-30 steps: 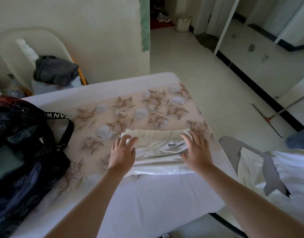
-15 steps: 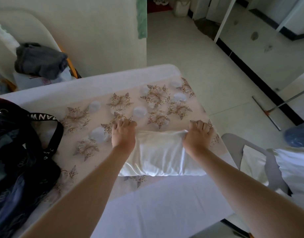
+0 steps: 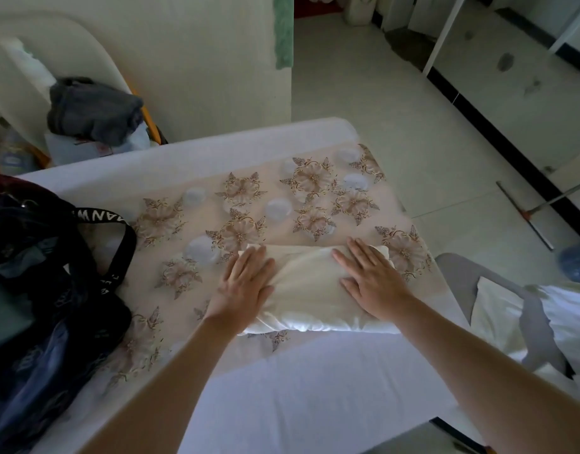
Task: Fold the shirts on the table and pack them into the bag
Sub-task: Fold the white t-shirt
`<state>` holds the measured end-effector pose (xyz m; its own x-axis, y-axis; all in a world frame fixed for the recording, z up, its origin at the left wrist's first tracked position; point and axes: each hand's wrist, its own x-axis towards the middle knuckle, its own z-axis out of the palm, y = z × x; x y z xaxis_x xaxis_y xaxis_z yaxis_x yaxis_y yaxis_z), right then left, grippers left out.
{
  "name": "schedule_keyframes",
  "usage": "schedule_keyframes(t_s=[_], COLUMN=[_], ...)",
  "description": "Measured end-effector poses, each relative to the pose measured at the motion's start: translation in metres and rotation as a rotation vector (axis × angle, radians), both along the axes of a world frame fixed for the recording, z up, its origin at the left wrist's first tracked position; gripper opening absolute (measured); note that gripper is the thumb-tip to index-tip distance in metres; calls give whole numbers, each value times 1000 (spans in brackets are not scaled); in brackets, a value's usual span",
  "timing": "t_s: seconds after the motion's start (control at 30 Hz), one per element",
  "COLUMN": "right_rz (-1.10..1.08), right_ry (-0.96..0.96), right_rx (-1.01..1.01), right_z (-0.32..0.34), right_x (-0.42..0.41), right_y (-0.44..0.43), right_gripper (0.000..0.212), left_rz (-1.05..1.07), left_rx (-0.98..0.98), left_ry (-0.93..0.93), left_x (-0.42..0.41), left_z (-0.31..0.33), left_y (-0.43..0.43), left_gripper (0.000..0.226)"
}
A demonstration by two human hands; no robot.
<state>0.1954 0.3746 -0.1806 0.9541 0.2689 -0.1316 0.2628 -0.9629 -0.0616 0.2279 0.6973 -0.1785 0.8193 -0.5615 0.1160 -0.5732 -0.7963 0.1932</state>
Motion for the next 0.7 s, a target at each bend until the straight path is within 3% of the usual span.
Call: schedule_keyframes(t_s=[0.1, 0.17, 0.3, 0.4, 0.5, 0.63, 0.7], right_rz=[-7, 98, 204, 205, 240, 322, 266], right_ry=[-41, 5, 66, -46, -165, -13, 65], right_rx=[99, 160, -30, -30, 16, -47, -34], right_z=[13, 17, 10, 9, 28, 27, 24], right_x=[-16, -39, -66, -61, -58, -81, -92], right_y=[10, 12, 2, -12, -24, -27, -23], right_gripper=[69, 82, 100, 88, 67, 88, 80], left_rz=[-97, -115, -168, -186, -168, -231, -208], left_rx=[-19, -16, -73, -97, -181, -114, -40], left_ry=[3, 58, 63, 50, -1, 3, 48], left_x=[-38, -51, -48, -44, -46, -77, -92], left_z=[8, 2, -7, 14, 31, 16, 12], left_y=[10, 18, 32, 34, 45, 58, 54], left_gripper=[78, 90, 62, 81, 81, 79, 71])
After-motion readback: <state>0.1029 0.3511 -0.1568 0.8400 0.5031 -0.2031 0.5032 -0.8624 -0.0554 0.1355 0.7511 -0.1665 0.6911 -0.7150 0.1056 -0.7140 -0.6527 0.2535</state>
